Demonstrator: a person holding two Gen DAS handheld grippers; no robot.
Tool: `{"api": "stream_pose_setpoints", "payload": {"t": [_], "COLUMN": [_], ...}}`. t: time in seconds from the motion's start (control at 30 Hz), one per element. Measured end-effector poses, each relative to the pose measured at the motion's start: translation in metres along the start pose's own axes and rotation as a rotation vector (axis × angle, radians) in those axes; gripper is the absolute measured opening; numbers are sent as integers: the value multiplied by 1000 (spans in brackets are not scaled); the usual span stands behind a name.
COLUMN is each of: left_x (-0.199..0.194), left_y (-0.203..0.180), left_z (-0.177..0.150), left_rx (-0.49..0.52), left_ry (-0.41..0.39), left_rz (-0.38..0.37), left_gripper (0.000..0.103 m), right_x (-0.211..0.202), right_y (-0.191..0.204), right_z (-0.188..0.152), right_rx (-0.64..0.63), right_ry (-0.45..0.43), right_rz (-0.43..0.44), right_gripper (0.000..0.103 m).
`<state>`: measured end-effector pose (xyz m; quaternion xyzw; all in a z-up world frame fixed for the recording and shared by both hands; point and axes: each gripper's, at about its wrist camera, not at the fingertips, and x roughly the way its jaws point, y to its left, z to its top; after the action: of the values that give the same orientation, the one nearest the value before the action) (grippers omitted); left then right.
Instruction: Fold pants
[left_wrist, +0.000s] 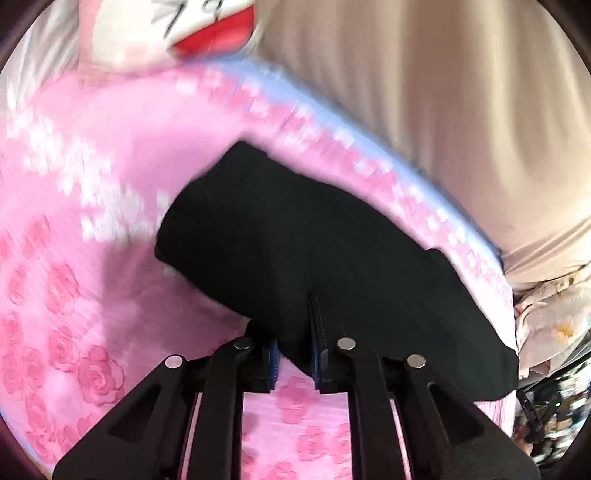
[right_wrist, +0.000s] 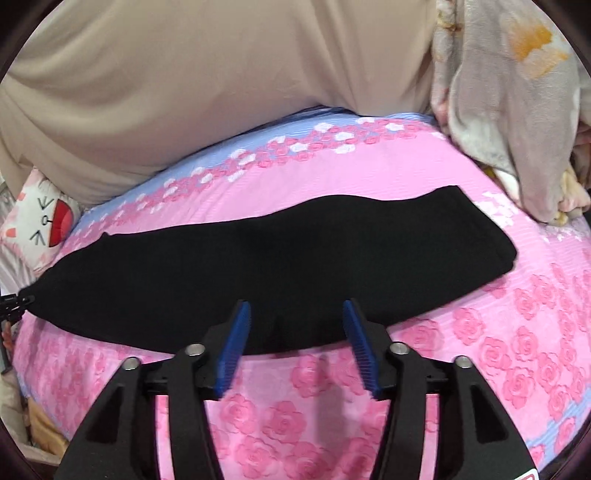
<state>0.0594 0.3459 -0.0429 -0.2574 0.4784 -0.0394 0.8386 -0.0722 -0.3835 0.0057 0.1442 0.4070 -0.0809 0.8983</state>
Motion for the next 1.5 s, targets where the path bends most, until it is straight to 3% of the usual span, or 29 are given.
{"api": "stream_pose_setpoints", "payload": {"t": [0.03,0.07,0.23,0.3,0.37,0.4,0.53,0.57,0.6,0.63,0.67,0.7,0.73,0.83,0.9,0.97,1.07,1.27,1.37,1.4,1.5], "left_x": [13,14,2,0,4,7,13,14,15,16,19,20,21,10,0,5,15,14,10,9,16], "left_y": [7,14,25,30,27,20,-12,-18,-26,-31,-37,-40,-36,-14,-15,-17,-11,-11,-2,7,28], "left_z": [-1,-6,-21,-26,-25,-23,-23,-24,-26,-26,-25,-25,-25,-23,-25,-25,-26,-23,-23,-24,-26], "left_rx": [-33,-64,-140,-190,-243,-250,-174,-145,-104,-71,-30,3,11,-80,-43,-30,-66,-67,-107,-148,-257], "left_ry": [34,-2,-33,-59,-82,-91,-124,-134,-147,-158,-172,-180,-177,-136,-131,-113,-104,-104,-107,-108,-108], "left_rz": [0,-56,-139,-225,-284,-285,-173,-137,-98,-64,-12,41,87,-46,-37,-17,-37,-58,-105,-133,-258], "left_gripper": [15,18,30,57,78,84,95,95,92,86,62,27,15,11,11,11,11,12,22,24,24], "right_x": [4,9,6,6,8,11,28,33,39,46,52,55,48,-3,-25,-21,22,18,19,19,23], "right_y": [-6,-12,-48,-66,-91,-107,-135,-136,-137,-137,-138,-139,-138,-123,-124,-141,-171,-165,-165,-165,-162], "right_z": [-2,-4,-17,-16,-11,-7,16,22,28,35,41,44,49,66,68,61,32,29,30,27,18], "right_rx": [12,34,145,192,275,324,378,377,373,368,368,386,395,335,315,318,377,382,413,427,447], "right_ry": [14,39,66,64,54,46,10,7,1,-4,7,11,-22,-144,-174,-134,10,-12,4,2,-14], "right_rz": [-25,-44,-66,-95,-101,-93,-69,-73,-76,-80,-70,-26,1,7,9,-73,-139,-127,-81,-60,-23], "right_gripper": [58,58,59,63,63,63,63,64,56,40,12,11,11,9,9,8,7,8,22,36,45]}}
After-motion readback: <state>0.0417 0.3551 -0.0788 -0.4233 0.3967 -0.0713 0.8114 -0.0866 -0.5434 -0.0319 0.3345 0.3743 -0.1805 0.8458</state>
